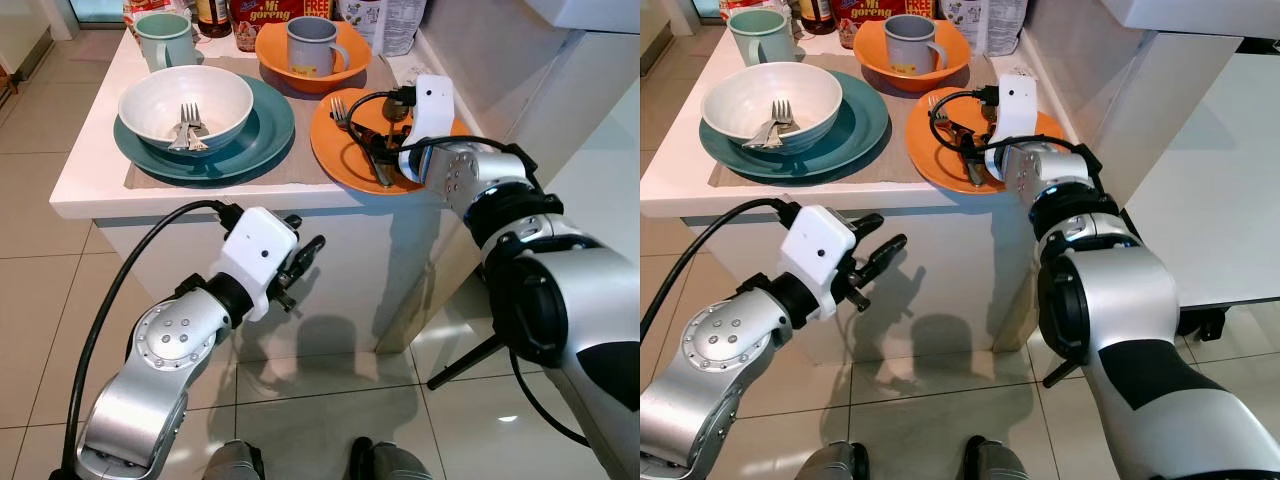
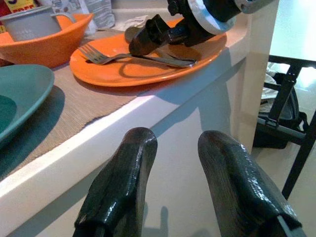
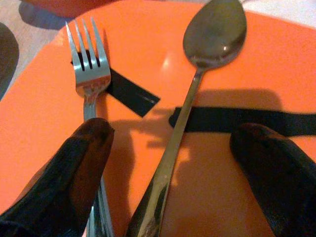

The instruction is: Setting the table

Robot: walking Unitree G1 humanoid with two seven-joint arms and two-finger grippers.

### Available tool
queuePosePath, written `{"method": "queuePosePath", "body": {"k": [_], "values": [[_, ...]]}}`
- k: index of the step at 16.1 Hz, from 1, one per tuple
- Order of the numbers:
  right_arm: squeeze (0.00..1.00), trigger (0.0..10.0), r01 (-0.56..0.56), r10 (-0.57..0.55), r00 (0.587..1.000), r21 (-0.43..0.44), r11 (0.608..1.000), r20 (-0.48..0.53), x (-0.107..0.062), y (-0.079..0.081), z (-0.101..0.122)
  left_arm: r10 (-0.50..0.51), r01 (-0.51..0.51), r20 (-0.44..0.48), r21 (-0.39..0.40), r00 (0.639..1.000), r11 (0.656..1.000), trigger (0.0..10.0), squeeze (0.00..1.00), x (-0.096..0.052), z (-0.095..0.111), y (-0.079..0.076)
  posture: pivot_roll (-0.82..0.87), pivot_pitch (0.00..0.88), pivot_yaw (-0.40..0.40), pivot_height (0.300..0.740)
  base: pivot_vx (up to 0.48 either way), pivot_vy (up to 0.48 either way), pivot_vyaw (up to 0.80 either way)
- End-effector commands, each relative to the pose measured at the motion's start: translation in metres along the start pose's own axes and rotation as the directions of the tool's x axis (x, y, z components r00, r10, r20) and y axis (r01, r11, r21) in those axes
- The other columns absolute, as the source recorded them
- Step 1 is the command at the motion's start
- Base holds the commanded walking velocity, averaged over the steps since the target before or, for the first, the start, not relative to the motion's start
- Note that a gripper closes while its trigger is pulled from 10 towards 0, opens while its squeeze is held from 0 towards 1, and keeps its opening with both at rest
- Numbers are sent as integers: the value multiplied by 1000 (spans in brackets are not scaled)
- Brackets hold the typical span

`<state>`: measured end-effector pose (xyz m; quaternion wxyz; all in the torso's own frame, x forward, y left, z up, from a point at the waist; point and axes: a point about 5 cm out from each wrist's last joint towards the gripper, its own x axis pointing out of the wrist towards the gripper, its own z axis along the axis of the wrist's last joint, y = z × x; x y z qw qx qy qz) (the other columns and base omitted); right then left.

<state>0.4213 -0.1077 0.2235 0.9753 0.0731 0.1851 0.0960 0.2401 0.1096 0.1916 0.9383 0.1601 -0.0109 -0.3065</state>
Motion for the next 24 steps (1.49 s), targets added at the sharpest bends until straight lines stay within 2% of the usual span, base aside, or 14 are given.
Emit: {"method": "queuePosePath", "body": {"k": [1,4,24], "values": [[0,0,16,-14,999,40,999,-53,0,-6,-7,-23,22,15,23,1000,999,10000,0,0,6,-2,126,155,-68,740,0,0,0],[0,0,22,-18,998,68,997,-61,-1,-11,-10,-23,23,12,26,1000,999,10000,0,-1,6,-1,125,153,-69,740,0,0,0],[0,0,28,-26,999,47,998,-38,-3,-18,-1,-40,40,30,13,999,999,10000,0,7,9,-1,128,120,-57,740,0,0,0]]}}
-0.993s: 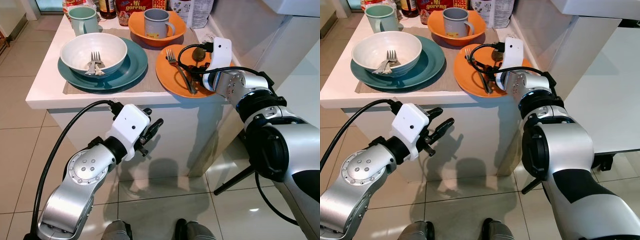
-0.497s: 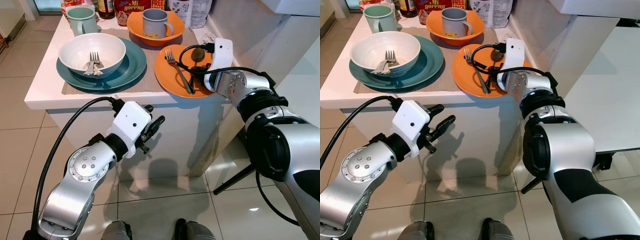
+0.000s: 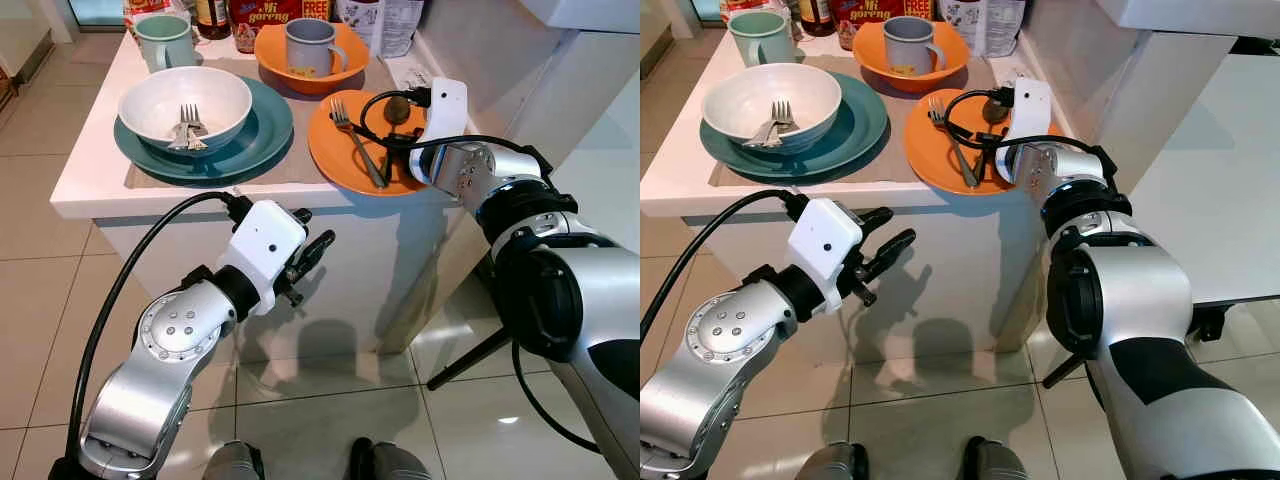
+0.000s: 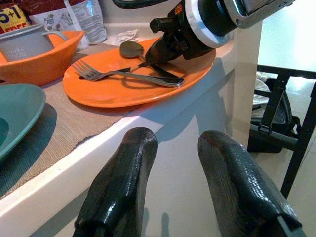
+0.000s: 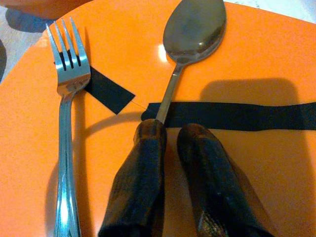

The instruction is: Setting the table

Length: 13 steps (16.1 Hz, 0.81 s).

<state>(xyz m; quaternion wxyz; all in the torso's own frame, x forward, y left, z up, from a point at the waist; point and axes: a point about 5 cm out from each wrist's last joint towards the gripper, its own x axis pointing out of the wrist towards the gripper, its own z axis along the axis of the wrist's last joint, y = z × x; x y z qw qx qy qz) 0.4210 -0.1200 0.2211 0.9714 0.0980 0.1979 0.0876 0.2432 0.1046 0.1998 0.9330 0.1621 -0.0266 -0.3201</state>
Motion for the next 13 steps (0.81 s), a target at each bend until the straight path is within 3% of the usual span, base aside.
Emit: {"method": "queuePosePath", "body": {"k": [1,11,13], "values": [[0,0,21,-21,1000,-5,1000,-17,-1,-6,0,-15,15,-1,-2,1000,1000,10000,0,2,1,-1,128,119,-57,740,0,0,0],[0,0,46,-45,999,18,999,-18,-2,-16,-3,-16,16,8,-3,1000,1000,10000,0,4,2,0,127,99,-58,740,0,0,0],[0,0,46,-47,999,34,998,22,-4,-18,8,-7,7,16,-8,1000,1000,10000,0,5,3,3,128,93,-60,740,0,0,0]]}}
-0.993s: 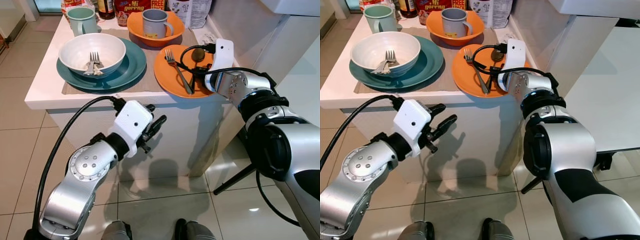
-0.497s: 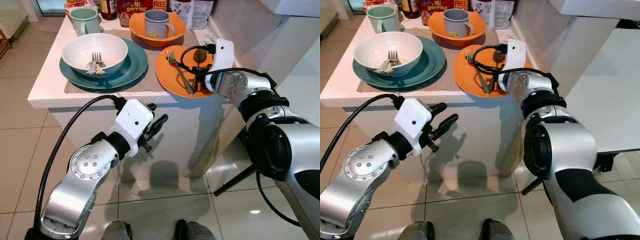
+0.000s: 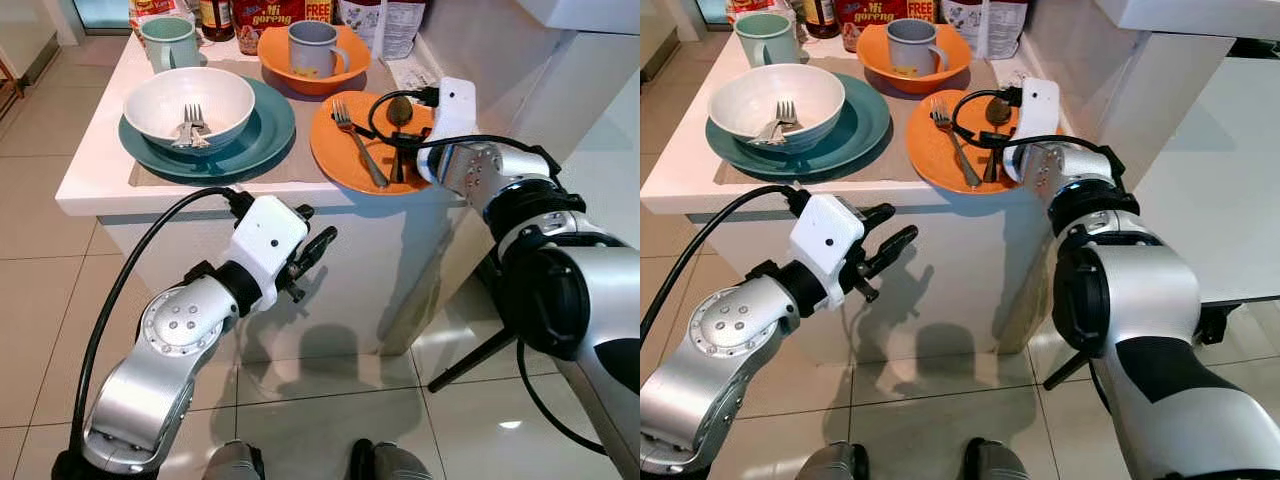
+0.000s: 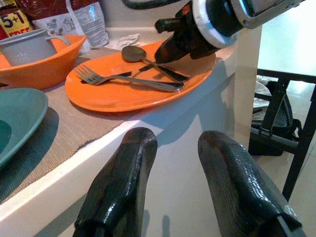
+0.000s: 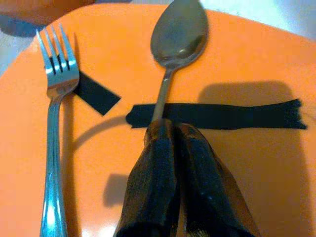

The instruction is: Setting the table

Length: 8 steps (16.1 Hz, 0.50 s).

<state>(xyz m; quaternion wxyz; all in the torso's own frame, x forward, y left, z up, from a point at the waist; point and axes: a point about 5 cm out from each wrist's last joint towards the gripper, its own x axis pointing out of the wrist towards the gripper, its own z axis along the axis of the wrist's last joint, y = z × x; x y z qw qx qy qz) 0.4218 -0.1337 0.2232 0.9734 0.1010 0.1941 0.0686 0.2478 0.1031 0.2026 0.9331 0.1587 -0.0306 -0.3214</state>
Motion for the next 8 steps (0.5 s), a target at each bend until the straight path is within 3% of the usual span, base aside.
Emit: {"method": "queuePosePath", "body": {"k": [1,4,5,6,7,8], "values": [[0,0,15,-15,999,12,1000,32,-3,-6,10,-2,2,8,-6,1000,1000,10000,0,1,1,1,127,94,-58,740,0,0,0],[0,0,13,-11,998,-35,999,65,-6,-6,21,0,0,12,-8,1000,1000,10000,0,3,2,3,119,87,-53,740,0,0,0],[0,0,-27,36,992,-74,997,124,-8,-2,32,21,-21,16,-10,1000,1000,10000,0,4,2,4,118,84,-55,740,0,0,0],[0,824,-43,56,986,-89,995,155,-9,-1,36,45,-44,18,-10,999,999,10000,0,5,2,6,117,83,-60,740,0,0,0],[0,10000,-51,139,930,-254,966,340,-14,4,50,121,-121,14,-12,993,993,10000,0,6,2,12,120,80,-69,740,0,0,0],[0,10000,-44,194,892,-349,936,409,-17,8,49,191,-191,20,-37,981,981,10000,0,6,2,18,114,80,-67,740,0,0,0]]}}
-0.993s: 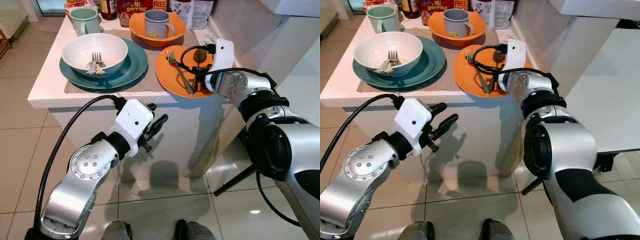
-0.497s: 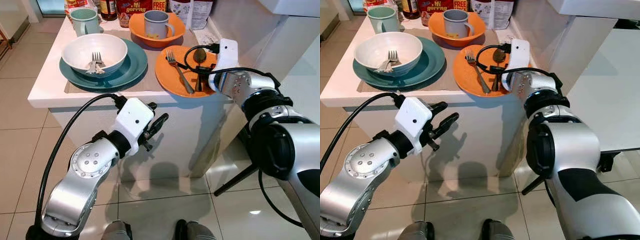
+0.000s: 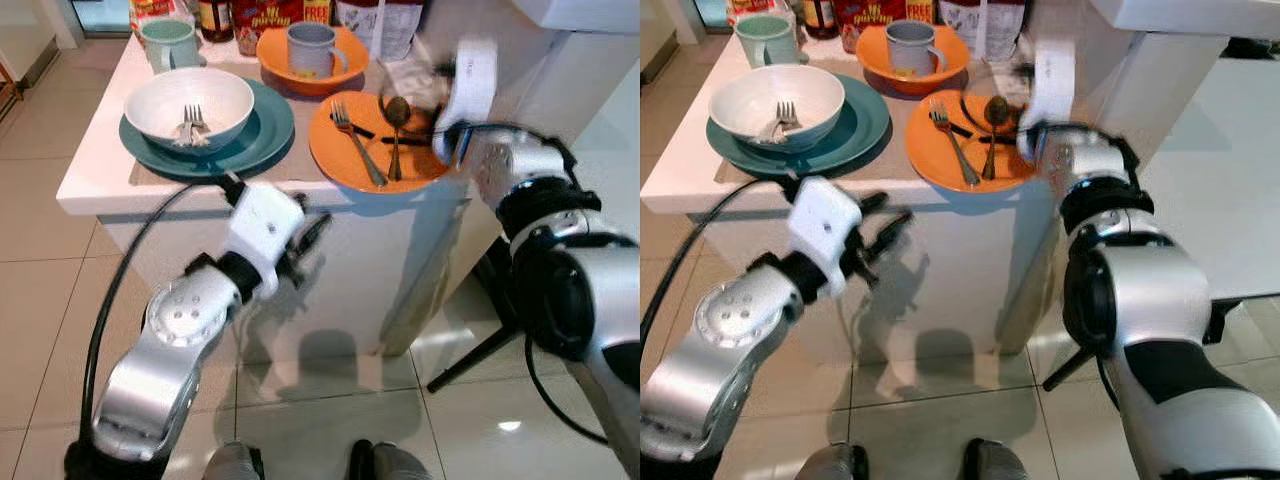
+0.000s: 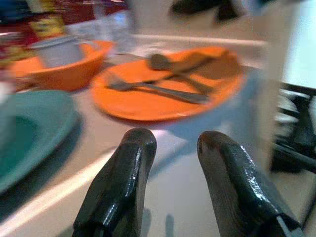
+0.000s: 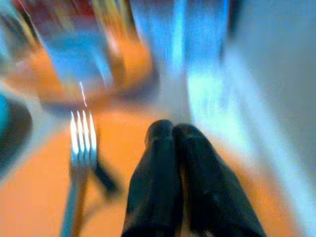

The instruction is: Setting the table

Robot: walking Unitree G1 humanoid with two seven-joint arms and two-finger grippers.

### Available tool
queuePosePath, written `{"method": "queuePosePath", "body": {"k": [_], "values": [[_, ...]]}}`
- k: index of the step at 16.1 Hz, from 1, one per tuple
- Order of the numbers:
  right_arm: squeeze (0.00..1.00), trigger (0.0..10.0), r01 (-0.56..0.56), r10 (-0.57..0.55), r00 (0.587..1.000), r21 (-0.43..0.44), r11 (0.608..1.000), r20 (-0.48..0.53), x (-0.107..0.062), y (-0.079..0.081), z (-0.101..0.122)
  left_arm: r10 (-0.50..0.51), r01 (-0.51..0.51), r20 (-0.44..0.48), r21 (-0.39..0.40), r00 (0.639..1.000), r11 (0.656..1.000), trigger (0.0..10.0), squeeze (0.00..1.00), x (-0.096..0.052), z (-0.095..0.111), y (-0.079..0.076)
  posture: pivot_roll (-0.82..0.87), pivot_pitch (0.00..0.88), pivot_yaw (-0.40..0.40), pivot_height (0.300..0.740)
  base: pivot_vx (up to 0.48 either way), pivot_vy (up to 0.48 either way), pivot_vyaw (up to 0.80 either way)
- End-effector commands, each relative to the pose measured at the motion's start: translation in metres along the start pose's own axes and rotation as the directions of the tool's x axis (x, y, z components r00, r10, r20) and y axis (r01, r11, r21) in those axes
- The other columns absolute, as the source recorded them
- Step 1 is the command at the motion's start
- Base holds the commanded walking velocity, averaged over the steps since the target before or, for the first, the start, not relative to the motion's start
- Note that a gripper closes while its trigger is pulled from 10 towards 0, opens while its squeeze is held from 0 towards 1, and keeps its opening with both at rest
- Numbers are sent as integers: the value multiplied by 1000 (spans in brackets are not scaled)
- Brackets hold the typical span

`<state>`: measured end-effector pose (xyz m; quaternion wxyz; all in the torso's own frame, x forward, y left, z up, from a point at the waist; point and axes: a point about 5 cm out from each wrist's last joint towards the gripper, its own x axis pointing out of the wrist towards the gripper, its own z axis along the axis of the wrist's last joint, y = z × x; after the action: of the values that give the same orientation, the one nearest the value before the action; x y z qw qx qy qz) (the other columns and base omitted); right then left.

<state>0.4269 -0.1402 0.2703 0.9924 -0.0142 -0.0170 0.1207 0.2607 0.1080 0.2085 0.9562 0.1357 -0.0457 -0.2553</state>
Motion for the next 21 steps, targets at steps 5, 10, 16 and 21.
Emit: {"method": "queuePosePath", "body": {"k": [5,10,16,21], "values": [[0,10000,-147,121,934,54,988,335,-90,28,-23,121,-120,4,-88,993,989,10000,0,1,-7,8,74,72,-41,740,0,0,0],[0,10000,4,-13,953,31,999,301,-149,29,-55,103,-100,20,-101,994,990,10000,0,1,-8,0,54,71,-29,740,53,0,125],[0,10000,121,-138,946,76,990,295,-162,20,-49,47,-39,100,-80,994,996,10000,0,6,10,-2,57,69,-22,740,327,0,485],[0,10000,153,-187,932,132,979,310,-166,16,-38,-42,56,157,-87,987,995,10000,0,6,23,-12,56,69,-20,740,335,0,-269]]}}
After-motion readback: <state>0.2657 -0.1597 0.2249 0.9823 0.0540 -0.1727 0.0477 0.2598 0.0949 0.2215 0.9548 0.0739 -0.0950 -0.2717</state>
